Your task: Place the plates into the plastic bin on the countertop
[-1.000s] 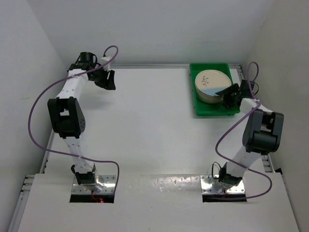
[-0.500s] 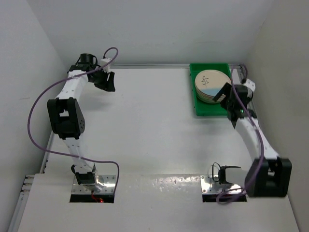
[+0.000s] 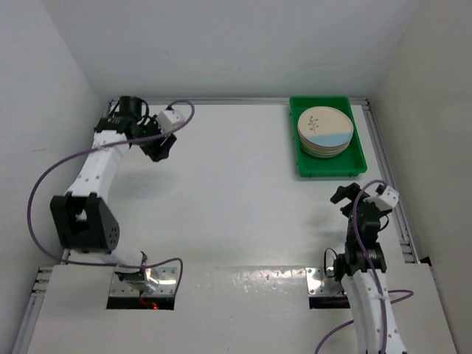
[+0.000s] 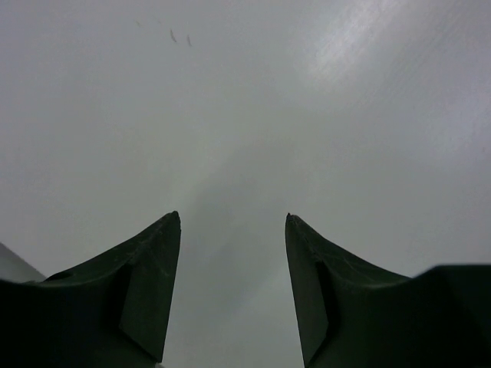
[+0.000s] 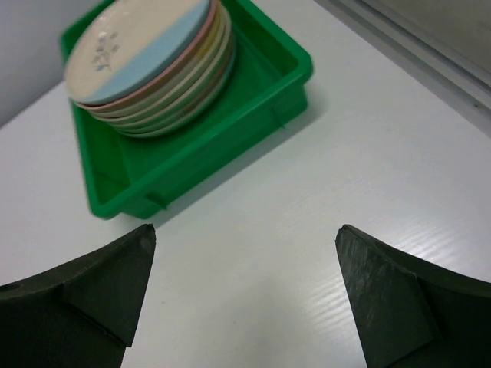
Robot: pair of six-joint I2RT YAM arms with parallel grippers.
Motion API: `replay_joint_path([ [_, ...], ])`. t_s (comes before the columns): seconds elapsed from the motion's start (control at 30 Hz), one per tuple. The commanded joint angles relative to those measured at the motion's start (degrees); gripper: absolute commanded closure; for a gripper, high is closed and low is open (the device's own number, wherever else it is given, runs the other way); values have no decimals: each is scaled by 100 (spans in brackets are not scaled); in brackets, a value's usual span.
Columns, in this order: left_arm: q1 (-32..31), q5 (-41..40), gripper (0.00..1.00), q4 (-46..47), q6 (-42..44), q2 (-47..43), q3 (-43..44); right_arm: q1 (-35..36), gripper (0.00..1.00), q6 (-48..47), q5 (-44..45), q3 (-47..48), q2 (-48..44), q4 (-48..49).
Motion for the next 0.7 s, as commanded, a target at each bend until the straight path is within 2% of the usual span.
replay_joint_path([
  [0.0,-14,-198,41,216,609,-1237,-1599,21,1,21,-644,-208,-770,-209],
  [0.03,-14,-111,41,392,609,-1545,-2091,30,1,204,-853,-226,-1068,-332],
  [0.07,-14,-41,41,750,609,-2192,-3027,39,1,337,-899,-296,-1367,-751],
  [0.17,-14,126,36,1532,609,-3145,-4445,39,1,505,-1136,-340,-1922,-1367],
  [0.23,-14,-91,28,1956,294,-3849,-4907,30,1,365,-1695,-201,-2177,-1510],
  [0.27,-14,-267,15,2176,110,-4008,-5100,30,1,225,-2117,-182,-2231,-1485],
  [0.3,-14,-442,9,2569,-75,-4122,-5389,39,1,302,-2278,-156,-2257,-1389],
  [0.37,-14,-839,9,2871,-524,-4194,-5567,39,1,731,-2035,-86,-2240,-1458],
  [0.43,-14,-840,9,3038,-760,-4133,-5568,39,1,916,-1893,107,-2021,-1870],
  [0.5,-14,-840,4,3162,-1199,-4027,-5568,21,1,1312,-1612,317,-1732,-2142],
  [0.67,-14,-717,1,3408,-1404,-4044,-5567,30,1,1340,-1506,705,-897,-2399],
])
